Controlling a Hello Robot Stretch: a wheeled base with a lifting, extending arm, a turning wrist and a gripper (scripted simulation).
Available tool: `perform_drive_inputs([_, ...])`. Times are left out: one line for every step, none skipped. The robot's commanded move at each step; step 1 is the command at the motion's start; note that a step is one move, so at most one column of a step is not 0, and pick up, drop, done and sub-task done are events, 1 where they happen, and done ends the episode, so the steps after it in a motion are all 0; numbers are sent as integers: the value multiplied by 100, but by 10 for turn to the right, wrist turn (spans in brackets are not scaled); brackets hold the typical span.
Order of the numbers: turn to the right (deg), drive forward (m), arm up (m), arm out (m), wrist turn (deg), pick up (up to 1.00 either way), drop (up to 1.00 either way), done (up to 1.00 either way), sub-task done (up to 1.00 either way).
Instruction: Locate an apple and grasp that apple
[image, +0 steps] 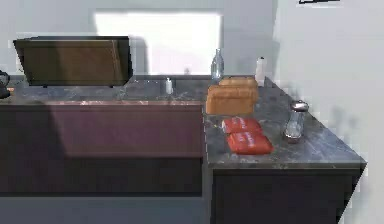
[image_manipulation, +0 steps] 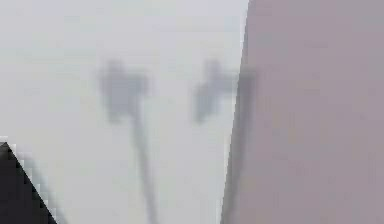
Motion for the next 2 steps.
perform_drive_inputs([-450,0,0,0,0,0,0,0,0])
perform_drive_inputs([-450,0,0,0,0,0,0,0,0])
